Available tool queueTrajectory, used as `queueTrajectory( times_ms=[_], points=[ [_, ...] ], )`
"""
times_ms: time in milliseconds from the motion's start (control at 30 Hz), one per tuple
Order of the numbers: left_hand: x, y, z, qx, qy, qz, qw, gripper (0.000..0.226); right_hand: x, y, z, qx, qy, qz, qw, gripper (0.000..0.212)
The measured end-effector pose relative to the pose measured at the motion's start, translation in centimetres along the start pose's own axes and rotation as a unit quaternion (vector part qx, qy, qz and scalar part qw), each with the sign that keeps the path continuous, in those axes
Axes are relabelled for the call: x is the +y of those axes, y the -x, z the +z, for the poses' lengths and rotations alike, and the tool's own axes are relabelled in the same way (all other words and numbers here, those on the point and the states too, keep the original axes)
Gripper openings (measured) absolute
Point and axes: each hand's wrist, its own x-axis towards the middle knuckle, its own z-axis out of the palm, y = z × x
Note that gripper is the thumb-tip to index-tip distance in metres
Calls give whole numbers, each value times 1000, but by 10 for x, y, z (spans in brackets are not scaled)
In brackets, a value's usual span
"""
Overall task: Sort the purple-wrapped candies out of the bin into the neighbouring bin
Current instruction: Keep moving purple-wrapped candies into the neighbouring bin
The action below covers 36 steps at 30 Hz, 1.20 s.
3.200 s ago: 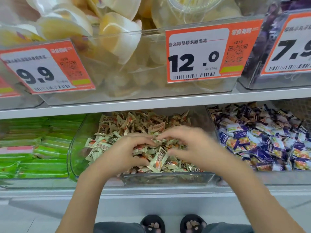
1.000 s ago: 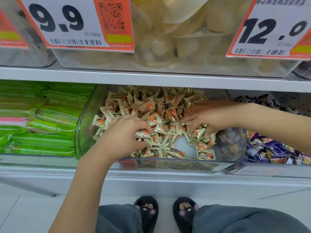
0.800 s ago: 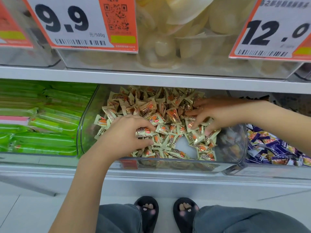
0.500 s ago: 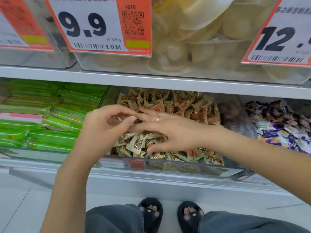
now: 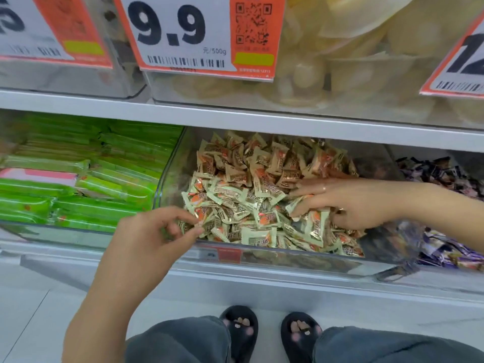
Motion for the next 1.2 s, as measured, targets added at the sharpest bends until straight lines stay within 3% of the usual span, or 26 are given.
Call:
queueTrajectory(
  times_ms=[67,133,200,267,333,400,533,633,767,1000,1100,1200],
  points=[
    [-1,0,0,3,-1,-9,1000,17,-5,6,-6,26,-96,18,995,66],
    [0,-2,0,20,19,-18,999,17,-19,2,-13,121,-159,13,980,43],
    [-1,1,1,37,25,-23,999,27,-43,-14,-20,192,-159,-12,968,31],
    [-4,10,2,58,31,-43,997,27,-67,-44,-24,219,-105,-87,966,38],
    [-11,20,1,79,40,-72,994,21,-88,-80,-24,201,-29,-166,965,54],
    [-17,27,1,89,39,-91,991,18,-102,-108,-20,156,64,-189,967,65],
    [-17,27,2,99,23,-103,989,18,-96,-119,-13,138,161,-175,962,52],
    [-18,28,1,99,27,-103,989,31,-65,-99,-16,129,124,-176,968,37],
    [-20,28,1,92,24,-101,990,34,-23,-54,-14,109,59,-103,987,40],
    [-18,26,5,88,8,-112,990,18,-10,-20,-12,48,15,-56,997,28],
    [-18,25,7,87,5,-111,990,17,-36,-34,-21,115,-67,-65,989,33],
    [-17,24,10,92,6,-111,989,16,-72,-75,-29,215,-22,-134,967,37]
  ],
)
